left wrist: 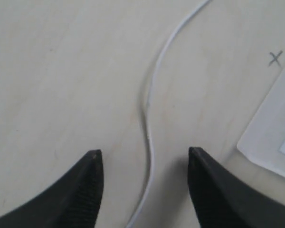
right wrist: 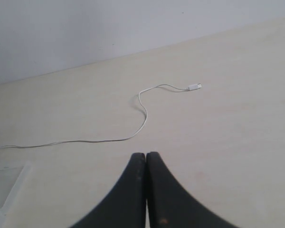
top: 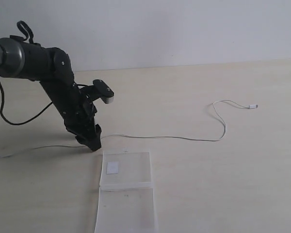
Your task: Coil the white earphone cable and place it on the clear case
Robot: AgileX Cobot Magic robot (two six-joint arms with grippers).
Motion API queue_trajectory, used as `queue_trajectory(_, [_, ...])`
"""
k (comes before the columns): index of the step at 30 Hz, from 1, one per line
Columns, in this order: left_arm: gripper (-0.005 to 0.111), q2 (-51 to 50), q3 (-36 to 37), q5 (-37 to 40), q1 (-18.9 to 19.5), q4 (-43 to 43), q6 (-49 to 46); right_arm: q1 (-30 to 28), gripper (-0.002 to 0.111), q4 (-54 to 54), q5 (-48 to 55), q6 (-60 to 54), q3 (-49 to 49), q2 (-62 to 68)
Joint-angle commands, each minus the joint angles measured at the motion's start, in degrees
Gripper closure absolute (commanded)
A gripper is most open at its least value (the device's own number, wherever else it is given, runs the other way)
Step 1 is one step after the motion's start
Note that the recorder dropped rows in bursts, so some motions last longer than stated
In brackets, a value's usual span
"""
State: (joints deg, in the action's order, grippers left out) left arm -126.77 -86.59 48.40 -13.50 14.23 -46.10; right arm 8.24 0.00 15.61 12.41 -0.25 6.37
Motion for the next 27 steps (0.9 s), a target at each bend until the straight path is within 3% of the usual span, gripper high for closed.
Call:
queue_trajectory(1, [0.056,-0.79,-0.19,-2.08,-1.73,-2.36,0.02,-0.31,0.108,0.00,-0.23,-0.42,0.25,-0.28])
queue_trajectory(9, [0.094,-0.92,-0.19,-2.72,-1.87,-2.96,0.09,-0.31,0.108,0.00,-0.23,-0.42,0.25,-0.28])
queue_trajectory(13, [0.106,-0.92,-0.19,-2.24,-1.87,-3.20,0.09,-0.31,0.108,0.00,-0.23,-0.42,0.25,-0.28])
queue_trajectory(27, [0.107,4.03,-0.19,-1.32,-1.25,-5.06,5.76,-0.31,0.108,0.00,-0.23,-0.42,0.25,-0.28])
